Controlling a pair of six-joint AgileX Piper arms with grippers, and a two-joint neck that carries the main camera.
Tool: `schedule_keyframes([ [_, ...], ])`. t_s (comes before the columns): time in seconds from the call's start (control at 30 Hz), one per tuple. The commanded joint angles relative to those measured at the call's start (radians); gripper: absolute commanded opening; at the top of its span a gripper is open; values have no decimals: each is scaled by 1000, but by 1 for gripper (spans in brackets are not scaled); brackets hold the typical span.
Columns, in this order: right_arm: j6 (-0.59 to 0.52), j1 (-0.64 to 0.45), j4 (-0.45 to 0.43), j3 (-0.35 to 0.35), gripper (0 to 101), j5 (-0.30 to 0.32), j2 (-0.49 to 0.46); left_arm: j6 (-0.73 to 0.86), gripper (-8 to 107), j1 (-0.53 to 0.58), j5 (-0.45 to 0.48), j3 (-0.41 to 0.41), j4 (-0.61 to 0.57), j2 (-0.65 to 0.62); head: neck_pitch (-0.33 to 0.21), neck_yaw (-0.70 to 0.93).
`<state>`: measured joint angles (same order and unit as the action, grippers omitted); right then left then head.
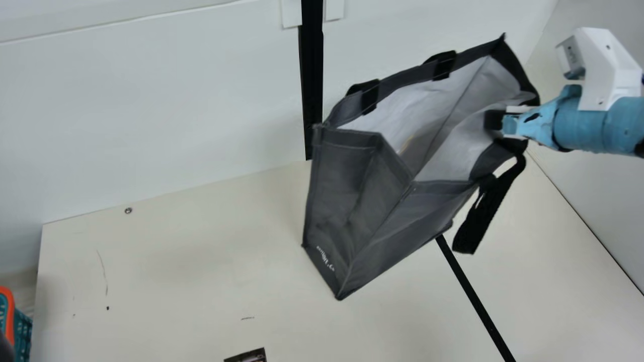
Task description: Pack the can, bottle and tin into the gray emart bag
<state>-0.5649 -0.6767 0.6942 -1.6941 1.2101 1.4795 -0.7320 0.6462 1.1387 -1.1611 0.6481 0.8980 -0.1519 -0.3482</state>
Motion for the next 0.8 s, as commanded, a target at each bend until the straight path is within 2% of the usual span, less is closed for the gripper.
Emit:
schedule_keyframes([
  [0.0,-4,-35,-2,-15,0,7,11,0,90,0,0,0,0,0,-23,-1],
  [0.3,-9,-146,-17,-94,0,10,81,0,90,0,0,0,0,0,-23,-1],
  [0.77,4,-275,-56,-278,0,10,217,0,90,0,0,0,0,0,-23,-1],
])
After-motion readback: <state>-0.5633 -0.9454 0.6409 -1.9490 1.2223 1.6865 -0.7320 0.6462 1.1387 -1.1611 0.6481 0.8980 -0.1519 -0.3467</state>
